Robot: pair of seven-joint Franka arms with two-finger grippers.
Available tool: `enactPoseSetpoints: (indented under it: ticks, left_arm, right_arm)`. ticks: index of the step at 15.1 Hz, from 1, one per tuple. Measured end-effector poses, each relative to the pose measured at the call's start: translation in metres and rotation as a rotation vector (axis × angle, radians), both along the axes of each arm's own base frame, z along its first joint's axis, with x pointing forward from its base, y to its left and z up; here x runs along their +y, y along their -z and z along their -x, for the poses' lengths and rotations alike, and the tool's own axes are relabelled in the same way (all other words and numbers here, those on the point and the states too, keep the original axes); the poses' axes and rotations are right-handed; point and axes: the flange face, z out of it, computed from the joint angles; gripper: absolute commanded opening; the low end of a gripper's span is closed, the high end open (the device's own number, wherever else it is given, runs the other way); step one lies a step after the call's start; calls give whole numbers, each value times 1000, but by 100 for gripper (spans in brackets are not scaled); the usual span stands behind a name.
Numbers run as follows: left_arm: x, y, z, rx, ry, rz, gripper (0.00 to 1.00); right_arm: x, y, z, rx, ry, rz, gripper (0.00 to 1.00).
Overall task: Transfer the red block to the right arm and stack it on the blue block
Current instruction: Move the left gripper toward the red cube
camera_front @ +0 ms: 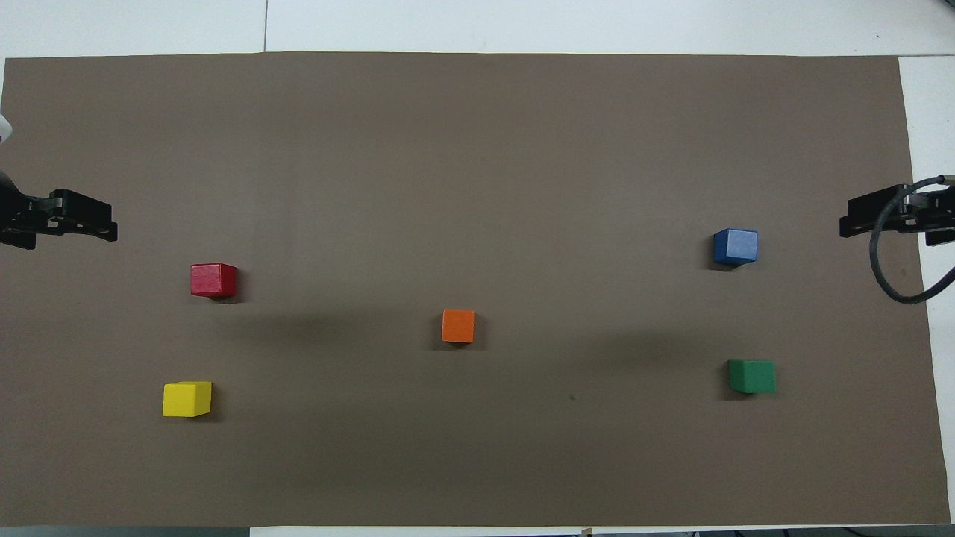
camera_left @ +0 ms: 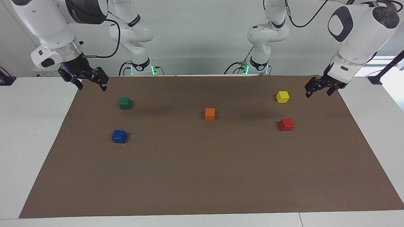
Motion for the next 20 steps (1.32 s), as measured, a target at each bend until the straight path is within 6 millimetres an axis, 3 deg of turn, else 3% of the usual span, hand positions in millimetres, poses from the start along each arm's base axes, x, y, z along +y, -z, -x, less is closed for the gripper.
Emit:
enactPoseSetpoints:
  ticks: [6,9,15,20]
  left_arm:
    - [1,2,0,4,-2,0,100]
    - [5,17,-3,-6,-9,0,100]
    - [6,92,-2,-7,-7,1,100]
    - [-21,146,1,19,46,4,100]
  right_arm:
    - [-1,0,0,0,2,0,100]
    - [-1,0,0,2,3,0,100]
    - [-2,0,1,4,3,0,100]
    - [-1,1,1,11,3,-1,100]
